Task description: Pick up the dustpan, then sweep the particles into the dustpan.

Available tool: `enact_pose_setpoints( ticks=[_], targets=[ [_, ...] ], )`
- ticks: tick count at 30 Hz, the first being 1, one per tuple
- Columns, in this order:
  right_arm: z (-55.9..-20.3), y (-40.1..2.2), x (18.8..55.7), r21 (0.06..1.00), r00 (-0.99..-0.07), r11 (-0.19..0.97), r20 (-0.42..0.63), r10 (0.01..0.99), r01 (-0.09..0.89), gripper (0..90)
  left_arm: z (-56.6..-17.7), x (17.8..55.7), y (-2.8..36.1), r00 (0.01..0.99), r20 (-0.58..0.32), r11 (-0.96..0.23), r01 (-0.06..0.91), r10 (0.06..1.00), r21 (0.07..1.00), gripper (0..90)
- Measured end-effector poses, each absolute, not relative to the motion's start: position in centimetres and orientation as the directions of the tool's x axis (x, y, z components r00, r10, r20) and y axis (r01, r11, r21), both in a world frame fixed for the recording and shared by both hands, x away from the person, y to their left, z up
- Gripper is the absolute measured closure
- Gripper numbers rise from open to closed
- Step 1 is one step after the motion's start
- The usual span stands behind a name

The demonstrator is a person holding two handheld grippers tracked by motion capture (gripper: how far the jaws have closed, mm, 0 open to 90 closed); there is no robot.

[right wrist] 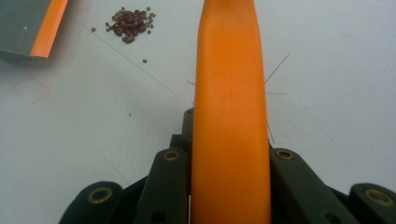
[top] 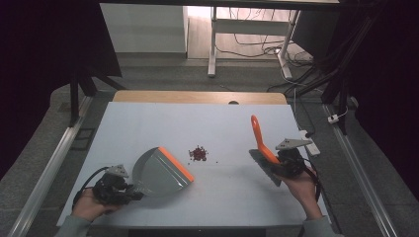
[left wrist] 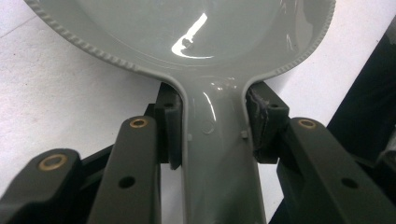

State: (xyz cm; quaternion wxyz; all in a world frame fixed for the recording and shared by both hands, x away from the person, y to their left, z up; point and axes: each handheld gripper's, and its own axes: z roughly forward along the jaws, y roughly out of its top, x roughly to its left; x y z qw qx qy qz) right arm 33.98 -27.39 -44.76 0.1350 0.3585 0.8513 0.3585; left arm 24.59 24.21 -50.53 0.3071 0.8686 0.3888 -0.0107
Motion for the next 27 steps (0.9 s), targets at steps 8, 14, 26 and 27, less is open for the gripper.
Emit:
enact_pose_setpoints(
  ticks=[8,14,26,27],
  targets=[
    [-44.2,-26.8,34.0,0.731,-0.712,0.476,0.020,0.702,0.489,77.2,-50.5,24.7,24.0,0.694,-0.262,-0.507,0.686,0.670,0.521,61.9],
    [-43.8,-25.0,35.0,0.730,-0.730,0.494,0.010,0.683,0.472,77.2,-50.6,24.9,24.2,0.688,-0.275,-0.496,0.693,0.672,0.522,61.8],
    [-43.9,-17.9,39.1,0.692,-0.780,0.570,-0.013,0.625,0.444,77.2,-50.6,25.2,23.7,0.691,-0.288,-0.498,0.695,0.663,0.519,61.8],
    [-44.0,-17.5,39.3,0.688,-0.781,0.571,-0.008,0.625,0.449,77.2,-50.6,25.2,23.6,0.691,-0.287,-0.500,0.694,0.663,0.518,61.8]
  ],
)
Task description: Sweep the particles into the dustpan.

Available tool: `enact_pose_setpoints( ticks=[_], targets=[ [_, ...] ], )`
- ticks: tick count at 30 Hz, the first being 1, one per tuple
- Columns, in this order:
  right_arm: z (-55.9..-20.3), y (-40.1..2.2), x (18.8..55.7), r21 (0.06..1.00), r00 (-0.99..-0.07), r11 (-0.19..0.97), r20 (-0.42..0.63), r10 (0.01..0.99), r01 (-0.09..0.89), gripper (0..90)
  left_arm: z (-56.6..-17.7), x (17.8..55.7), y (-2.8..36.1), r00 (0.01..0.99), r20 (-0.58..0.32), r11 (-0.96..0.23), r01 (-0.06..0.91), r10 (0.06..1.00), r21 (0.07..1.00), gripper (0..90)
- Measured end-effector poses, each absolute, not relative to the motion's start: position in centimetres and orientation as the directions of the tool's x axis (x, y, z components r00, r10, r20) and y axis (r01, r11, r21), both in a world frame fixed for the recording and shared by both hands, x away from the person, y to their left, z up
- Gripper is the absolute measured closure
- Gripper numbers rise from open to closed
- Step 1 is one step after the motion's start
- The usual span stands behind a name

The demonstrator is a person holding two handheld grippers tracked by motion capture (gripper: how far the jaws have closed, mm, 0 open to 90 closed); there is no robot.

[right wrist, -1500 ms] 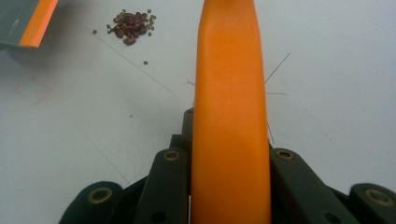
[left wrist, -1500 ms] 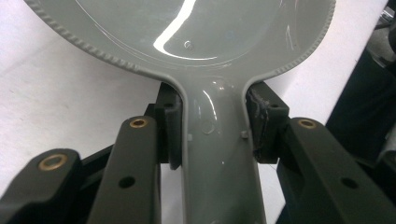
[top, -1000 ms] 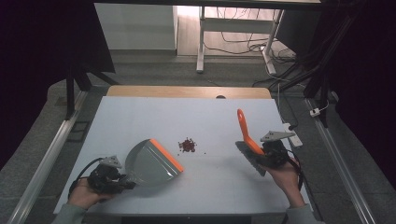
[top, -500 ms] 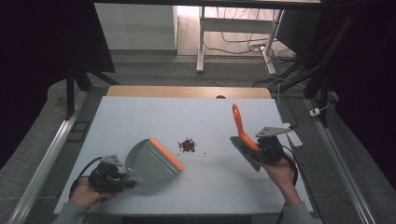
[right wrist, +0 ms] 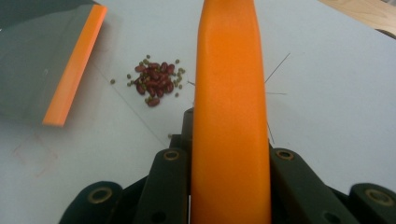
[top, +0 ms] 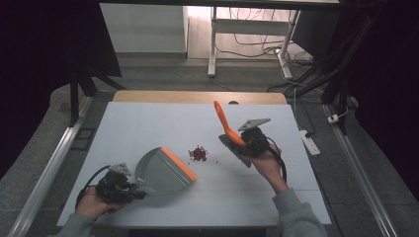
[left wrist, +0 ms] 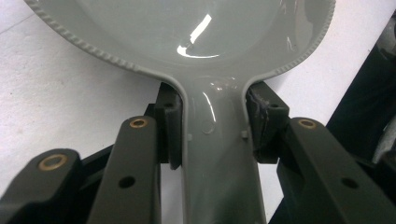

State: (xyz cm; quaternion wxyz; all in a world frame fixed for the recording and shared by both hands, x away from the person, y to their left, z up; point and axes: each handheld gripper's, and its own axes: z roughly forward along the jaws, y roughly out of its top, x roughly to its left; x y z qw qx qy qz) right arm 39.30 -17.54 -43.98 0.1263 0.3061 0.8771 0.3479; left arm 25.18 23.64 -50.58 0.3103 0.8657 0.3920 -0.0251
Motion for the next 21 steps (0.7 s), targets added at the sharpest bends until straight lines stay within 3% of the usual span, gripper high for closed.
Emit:
enact_pose_setpoints(
  ticks=[21],
  targets=[
    [-46.9,-12.1,43.7,0.642,-0.769,0.593,-0.009,0.640,0.486,77.2,-50.8,26.2,22.1,0.711,-0.302,-0.543,0.689,0.635,0.479,61.9]
  ],
)
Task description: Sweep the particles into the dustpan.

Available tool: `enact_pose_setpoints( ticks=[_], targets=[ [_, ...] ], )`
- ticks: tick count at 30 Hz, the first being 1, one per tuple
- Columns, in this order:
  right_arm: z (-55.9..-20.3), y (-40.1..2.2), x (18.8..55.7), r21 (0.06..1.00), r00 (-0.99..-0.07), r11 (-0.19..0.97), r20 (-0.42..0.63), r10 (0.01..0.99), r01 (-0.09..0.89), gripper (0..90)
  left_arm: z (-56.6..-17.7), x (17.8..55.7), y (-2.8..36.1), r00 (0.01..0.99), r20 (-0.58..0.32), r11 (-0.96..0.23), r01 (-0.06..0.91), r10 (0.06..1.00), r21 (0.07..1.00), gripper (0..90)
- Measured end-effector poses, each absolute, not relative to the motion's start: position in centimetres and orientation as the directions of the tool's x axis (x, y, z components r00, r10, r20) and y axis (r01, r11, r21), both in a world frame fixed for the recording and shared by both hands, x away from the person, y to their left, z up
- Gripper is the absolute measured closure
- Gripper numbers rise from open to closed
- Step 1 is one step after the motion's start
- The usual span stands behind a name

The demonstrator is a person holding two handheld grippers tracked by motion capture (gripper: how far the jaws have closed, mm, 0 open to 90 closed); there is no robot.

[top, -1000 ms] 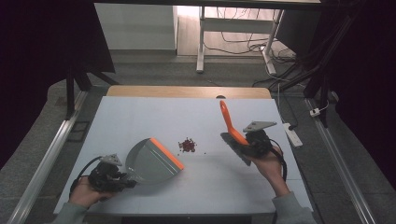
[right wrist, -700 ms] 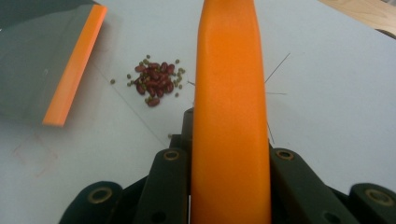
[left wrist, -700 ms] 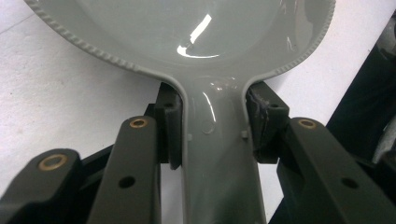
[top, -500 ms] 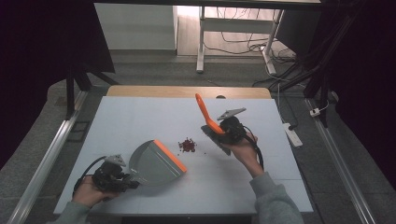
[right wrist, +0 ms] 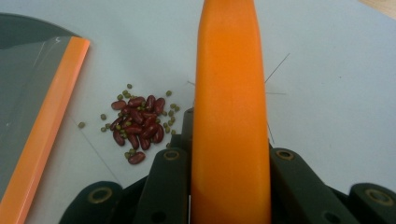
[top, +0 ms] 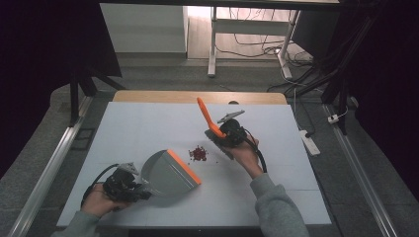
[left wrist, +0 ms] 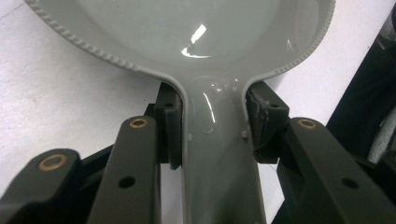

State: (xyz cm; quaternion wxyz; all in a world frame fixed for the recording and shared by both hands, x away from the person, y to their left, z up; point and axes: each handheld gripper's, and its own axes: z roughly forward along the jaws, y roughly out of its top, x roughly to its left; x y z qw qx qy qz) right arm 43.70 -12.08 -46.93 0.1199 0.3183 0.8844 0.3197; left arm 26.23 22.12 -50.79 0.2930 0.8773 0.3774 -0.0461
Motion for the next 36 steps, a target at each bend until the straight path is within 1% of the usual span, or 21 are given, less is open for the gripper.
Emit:
enact_pose_setpoints(
  ticks=[9,14,23,28,36],
  targets=[
    [-47.7,-10.7,44.2,0.629,-0.771,0.606,-0.017,0.637,0.487,77.2,-50.9,26.6,21.9,0.711,-0.311,-0.548,0.692,0.631,0.470,61.9],
    [-48.3,-9.9,44.3,0.611,-0.779,0.634,-0.045,0.626,0.474,77.2,-51.0,26.7,21.8,0.709,-0.321,-0.547,0.696,0.628,0.466,61.9],
    [-48.9,-10.0,44.8,0.598,-0.771,0.634,-0.041,0.635,0.490,77.2,-50.9,26.8,21.5,0.713,-0.316,-0.556,0.692,0.626,0.460,61.9],
    [-49.0,-9.8,45.1,0.584,-0.772,0.649,-0.057,0.633,0.488,77.3,-50.9,26.8,21.5,0.716,-0.315,-0.561,0.689,0.623,0.459,61.9],
    [-49.4,-8.9,45.1,0.568,-0.779,0.659,-0.049,0.625,0.492,77.3,-51.0,26.9,21.5,0.717,-0.316,-0.562,0.689,0.621,0.459,61.9]
  ],
)
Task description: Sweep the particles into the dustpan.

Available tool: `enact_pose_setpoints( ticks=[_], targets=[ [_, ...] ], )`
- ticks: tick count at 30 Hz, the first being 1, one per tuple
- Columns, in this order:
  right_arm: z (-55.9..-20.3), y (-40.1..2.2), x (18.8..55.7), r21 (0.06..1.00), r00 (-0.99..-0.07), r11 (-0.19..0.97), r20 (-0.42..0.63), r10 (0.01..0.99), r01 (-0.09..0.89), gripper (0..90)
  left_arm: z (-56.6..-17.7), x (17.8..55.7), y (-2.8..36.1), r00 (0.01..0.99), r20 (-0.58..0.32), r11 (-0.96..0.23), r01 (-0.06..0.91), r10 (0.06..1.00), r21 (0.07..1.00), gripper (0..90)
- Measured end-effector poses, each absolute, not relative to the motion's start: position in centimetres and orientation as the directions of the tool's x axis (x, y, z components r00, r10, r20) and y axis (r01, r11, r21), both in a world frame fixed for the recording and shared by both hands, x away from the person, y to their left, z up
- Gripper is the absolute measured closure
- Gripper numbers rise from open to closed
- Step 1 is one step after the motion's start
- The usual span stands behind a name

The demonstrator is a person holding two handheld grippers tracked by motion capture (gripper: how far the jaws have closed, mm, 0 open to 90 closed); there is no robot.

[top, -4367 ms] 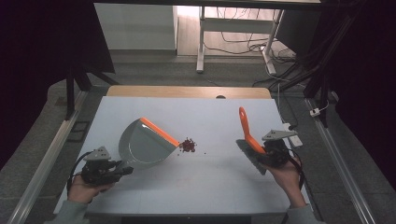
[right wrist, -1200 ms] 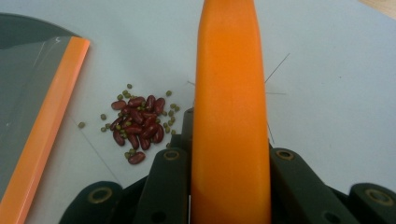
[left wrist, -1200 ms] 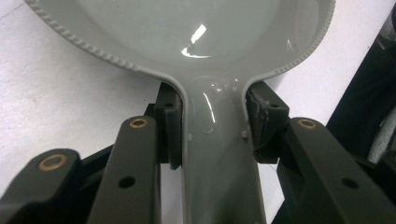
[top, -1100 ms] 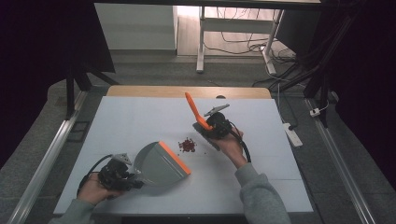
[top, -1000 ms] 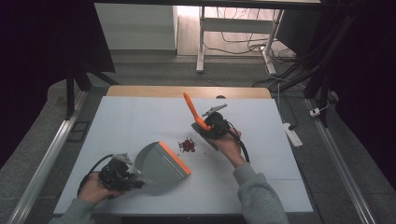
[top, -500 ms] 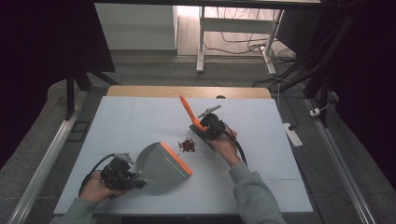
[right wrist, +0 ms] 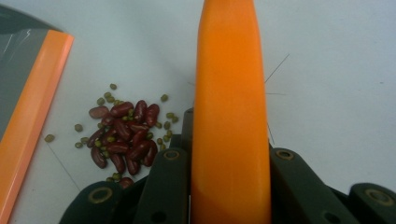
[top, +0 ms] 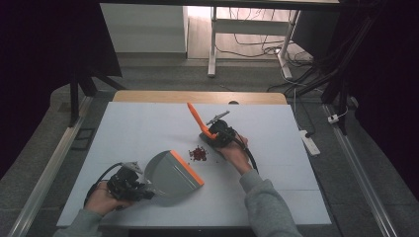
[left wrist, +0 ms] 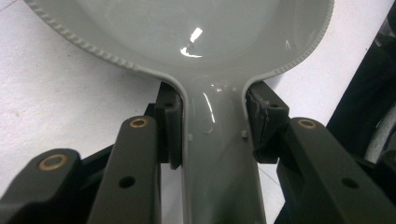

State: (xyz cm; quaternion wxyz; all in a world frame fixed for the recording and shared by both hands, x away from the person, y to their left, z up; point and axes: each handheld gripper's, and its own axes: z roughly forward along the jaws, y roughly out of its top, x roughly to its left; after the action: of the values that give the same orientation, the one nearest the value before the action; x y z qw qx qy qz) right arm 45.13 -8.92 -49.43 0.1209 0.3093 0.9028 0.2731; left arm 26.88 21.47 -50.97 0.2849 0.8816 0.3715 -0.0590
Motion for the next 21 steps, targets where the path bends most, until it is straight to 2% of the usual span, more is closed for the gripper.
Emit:
enact_pose_setpoints(
  ticks=[21],
  targets=[
    [-49.7,-7.1,44.1,0.548,-0.808,0.696,-0.060,0.587,0.465,77.6,-51.0,26.9,21.4,0.715,-0.319,-0.561,0.691,0.621,0.456,61.9]
  ],
)
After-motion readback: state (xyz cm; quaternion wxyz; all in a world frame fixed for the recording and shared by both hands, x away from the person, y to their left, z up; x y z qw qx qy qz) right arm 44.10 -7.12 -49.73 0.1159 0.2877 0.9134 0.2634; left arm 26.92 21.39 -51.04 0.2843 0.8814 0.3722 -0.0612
